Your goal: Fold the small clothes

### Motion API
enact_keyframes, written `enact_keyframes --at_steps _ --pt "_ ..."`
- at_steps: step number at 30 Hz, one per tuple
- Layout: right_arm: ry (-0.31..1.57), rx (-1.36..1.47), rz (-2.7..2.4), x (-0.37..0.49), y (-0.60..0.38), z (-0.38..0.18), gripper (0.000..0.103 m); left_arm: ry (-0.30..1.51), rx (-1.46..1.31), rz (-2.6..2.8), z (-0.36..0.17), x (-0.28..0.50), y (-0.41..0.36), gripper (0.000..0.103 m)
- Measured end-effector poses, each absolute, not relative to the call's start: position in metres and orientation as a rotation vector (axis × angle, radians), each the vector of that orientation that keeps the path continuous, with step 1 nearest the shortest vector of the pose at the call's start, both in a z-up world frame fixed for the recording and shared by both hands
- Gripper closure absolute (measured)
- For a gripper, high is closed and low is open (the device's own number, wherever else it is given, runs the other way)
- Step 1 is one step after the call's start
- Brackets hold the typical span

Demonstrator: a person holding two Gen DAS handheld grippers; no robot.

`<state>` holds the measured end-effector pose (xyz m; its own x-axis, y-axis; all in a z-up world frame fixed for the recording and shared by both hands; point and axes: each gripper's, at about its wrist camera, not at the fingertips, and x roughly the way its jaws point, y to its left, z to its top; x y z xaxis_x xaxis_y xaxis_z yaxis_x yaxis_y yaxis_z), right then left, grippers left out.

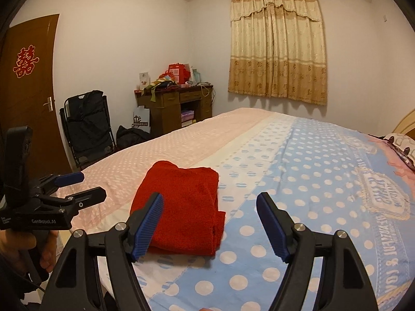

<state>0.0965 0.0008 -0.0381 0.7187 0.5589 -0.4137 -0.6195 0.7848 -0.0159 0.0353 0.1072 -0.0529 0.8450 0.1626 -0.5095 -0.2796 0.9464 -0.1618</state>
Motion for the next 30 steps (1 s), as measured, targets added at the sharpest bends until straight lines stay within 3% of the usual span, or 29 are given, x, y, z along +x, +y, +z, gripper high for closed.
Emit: enact_keyframes --at_steps 30 --pt "0.368 -0.154 0.663 0.078 -0.004 -0.036 0.027 0.551 -0.214 0.27 -0.057 0.037 0.1 0.0"
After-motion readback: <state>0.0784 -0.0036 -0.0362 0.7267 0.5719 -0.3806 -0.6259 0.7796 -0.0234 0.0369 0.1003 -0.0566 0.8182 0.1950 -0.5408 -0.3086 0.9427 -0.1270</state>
